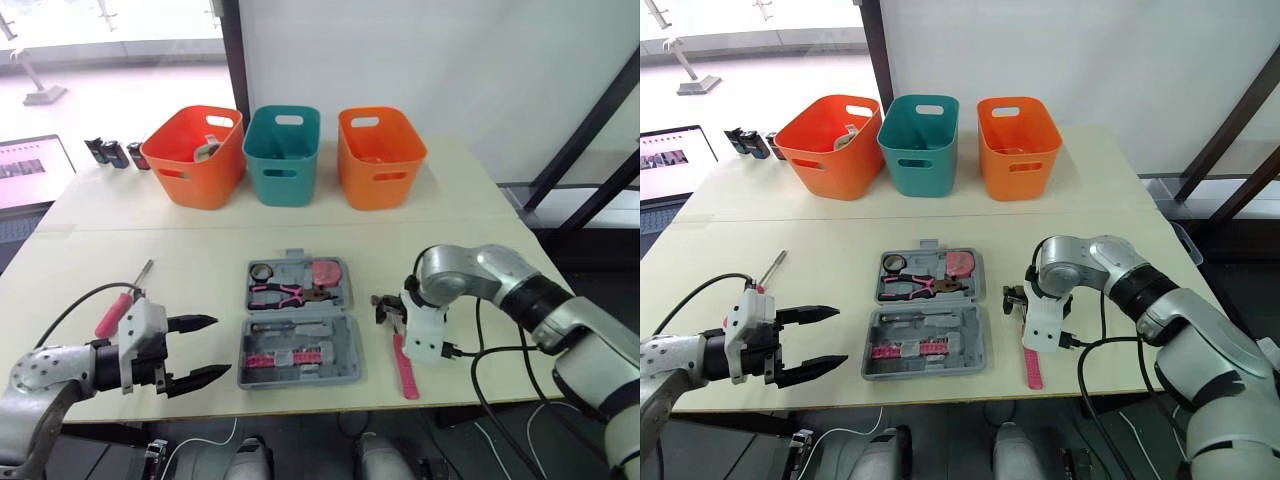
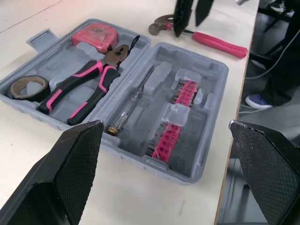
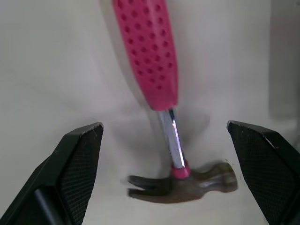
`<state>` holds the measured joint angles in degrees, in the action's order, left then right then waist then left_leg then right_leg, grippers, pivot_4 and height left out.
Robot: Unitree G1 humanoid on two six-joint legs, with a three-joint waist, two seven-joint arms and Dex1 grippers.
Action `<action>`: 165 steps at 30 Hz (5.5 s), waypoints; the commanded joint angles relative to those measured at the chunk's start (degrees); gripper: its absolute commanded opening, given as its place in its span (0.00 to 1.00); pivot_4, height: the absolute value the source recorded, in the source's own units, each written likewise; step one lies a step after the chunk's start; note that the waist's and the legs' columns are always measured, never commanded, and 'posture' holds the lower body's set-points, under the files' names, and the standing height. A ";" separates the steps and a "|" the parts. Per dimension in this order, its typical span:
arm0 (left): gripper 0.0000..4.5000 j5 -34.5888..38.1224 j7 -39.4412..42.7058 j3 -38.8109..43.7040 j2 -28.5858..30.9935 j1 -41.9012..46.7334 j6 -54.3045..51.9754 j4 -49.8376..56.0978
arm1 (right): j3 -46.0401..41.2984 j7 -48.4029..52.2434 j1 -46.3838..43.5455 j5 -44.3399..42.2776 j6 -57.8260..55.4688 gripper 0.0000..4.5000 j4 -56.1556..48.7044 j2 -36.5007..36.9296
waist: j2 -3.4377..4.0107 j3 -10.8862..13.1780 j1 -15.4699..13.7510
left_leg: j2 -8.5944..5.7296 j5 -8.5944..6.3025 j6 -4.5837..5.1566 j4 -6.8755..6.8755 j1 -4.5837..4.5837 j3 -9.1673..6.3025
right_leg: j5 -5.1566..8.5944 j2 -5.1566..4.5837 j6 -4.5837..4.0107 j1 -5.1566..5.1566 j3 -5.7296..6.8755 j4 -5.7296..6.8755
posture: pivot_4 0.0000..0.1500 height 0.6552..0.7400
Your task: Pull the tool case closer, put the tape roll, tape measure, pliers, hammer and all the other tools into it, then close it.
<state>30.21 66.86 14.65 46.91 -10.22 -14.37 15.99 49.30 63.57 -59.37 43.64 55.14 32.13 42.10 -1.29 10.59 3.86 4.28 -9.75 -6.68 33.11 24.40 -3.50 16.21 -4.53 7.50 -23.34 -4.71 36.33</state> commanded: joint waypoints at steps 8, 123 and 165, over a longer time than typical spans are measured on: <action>1.00 0.71 -0.93 2.20 -0.34 -1.27 1.54 1.29 | 2.43 -6.63 -0.94 10.27 2.39 0.47 7.31 -4.01 | -0.19 -0.08 0.16 | 0.00 0.01 -0.01 0.06 -0.68 -0.02 | 0.02 0.00 -0.05 0.66 0.00 0.08 | 1.00 1.00; 1.00 -0.26 1.94 -0.74 1.91 7.54 -0.07 -3.89 | -45.90 -71.77 61.89 -55.34 -97.71 0.45 -53.33 -36.63 | -0.35 -0.62 -1.36 | 0.25 -0.05 0.10 0.07 0.08 -0.09 | -0.15 0.25 -0.35 -0.02 0.00 -0.16 | 1.00 1.00; 1.00 0.17 0.36 0.80 2.30 6.41 -1.20 -3.60 | -48.79 -52.43 48.47 -58.80 -108.53 0.00 -67.93 -25.63 | -0.16 -0.49 -1.33 | 0.39 -0.05 0.10 0.01 0.09 -0.09 | -0.15 0.41 -0.34 -0.09 -0.01 -0.12 | 1.00 1.00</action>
<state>29.40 67.43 13.24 48.55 -3.83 -15.56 11.37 2.31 6.00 -7.95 -11.57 -52.33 -29.14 13.63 -1.45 10.11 2.53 4.67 -9.80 -6.58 33.13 24.48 -3.59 16.06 -4.12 7.16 -23.42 -4.72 36.22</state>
